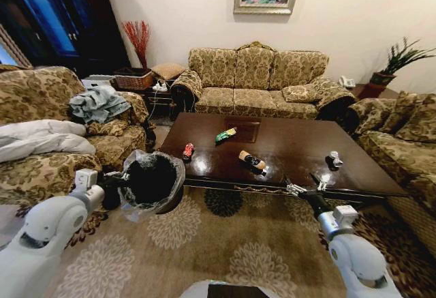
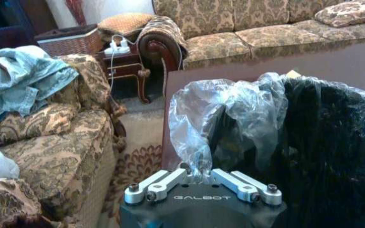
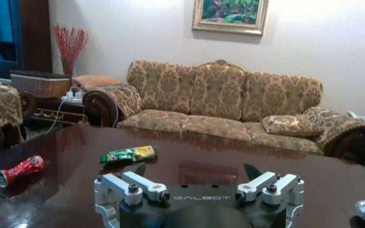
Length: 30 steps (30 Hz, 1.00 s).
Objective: Move to the front of the table and place the trash on the table into the trash bin.
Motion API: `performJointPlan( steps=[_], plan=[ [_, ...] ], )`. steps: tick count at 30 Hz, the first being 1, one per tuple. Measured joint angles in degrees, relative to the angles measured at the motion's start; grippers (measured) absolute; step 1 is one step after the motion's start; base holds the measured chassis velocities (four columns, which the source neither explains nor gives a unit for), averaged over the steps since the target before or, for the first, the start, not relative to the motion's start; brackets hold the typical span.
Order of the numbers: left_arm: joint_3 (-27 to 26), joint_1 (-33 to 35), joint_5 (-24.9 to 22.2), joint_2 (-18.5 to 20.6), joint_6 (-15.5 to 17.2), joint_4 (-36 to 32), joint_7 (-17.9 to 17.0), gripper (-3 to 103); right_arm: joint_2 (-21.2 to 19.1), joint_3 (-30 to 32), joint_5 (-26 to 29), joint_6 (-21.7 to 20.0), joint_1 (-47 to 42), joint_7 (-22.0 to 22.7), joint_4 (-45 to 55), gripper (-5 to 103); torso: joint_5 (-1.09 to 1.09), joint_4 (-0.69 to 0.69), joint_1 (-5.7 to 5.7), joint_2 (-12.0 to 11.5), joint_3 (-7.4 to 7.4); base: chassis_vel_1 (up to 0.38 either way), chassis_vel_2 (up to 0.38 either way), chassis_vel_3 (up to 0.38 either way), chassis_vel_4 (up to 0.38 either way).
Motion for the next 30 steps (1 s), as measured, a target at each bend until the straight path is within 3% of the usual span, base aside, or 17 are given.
performJointPlan(
  steps=[22, 30],
  plan=[
    [1.4, -0.1, 1.4, -1.8, -1.9, 0.2, -0.2, 2, 0.9, 0.7, -0.8, 0.2, -0.9, -0.1, 0.7, 100, -0.01, 0.01, -0.77, -1.6, -0.91, 0.03, 0.046, 0.048, 0.032],
    [1.3, 0.6, 1.9, -2.5, -5.1, 0.1, 1.7, 2, 0.6, 0.8, -0.9, 0.2, -0.8, -0.8, -0.3, 100, 0.0, 0.04, -0.83, -1.7, -1.0, 0.053, 0.114, 0.12, 0.072]
  ],
)
